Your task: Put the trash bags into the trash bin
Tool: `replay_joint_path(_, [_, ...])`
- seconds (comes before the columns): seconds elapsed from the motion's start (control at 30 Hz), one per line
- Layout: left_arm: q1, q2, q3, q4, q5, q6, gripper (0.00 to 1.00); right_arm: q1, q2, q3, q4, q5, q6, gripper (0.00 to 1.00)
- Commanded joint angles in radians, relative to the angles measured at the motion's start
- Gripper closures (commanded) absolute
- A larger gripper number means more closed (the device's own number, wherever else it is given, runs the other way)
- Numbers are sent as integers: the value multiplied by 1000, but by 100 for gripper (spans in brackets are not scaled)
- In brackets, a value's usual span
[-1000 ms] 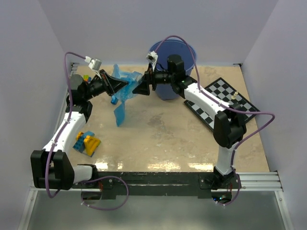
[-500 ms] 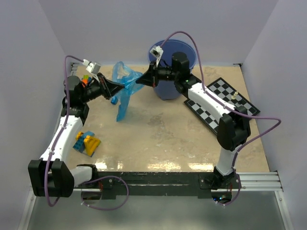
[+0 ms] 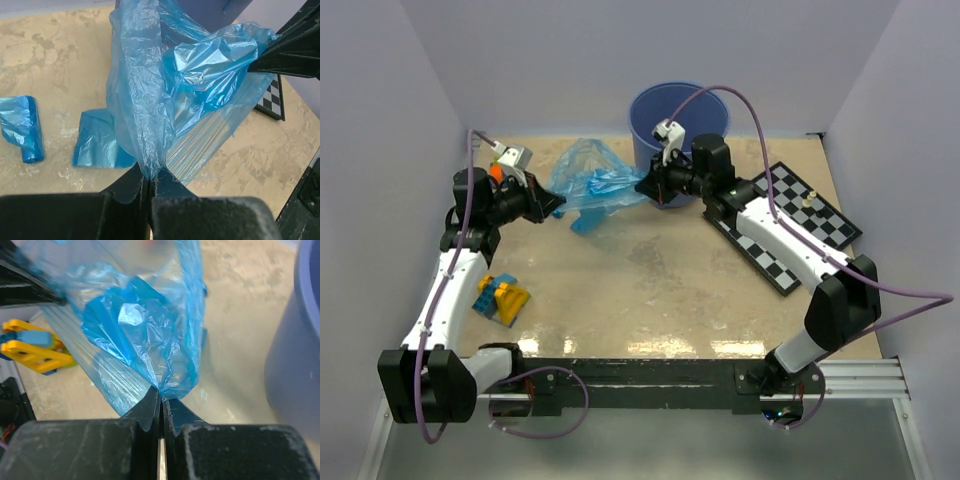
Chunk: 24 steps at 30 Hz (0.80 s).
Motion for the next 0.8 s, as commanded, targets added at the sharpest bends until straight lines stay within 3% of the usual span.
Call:
replay_joint_path(0.0, [16,-8,-2,-147,-129,125,100,-31,-124,-82,-85,331,-30,100])
replay_joint_path(0.37, [16,-30,1,-201,-224,194,100,-37,-219,-220,-162,442,-95,100])
replay_joint_path(0.43, [17,-30,1,-198,-195,196,100,-38,-240,-236,-159,332,-113,82])
replay_joint_path(0.53, [16,-33,-14,-175,-100,188,100,-40,-251,-243,-142,21,-231,42])
replay_joint_path(0.57, [16,-34,-22,-157,-55,184,100,-38,-247,-239,-141,-76,-257,36])
replay_joint_path(0.63, [16,-40,-34,-132,18,190,100,-38,-224,-219,-147,-121,-285,28])
replay_joint_path(0.77, [16,-45,-19,-137,159,266,100,-38,-150,-168,-159,-180,-319,25])
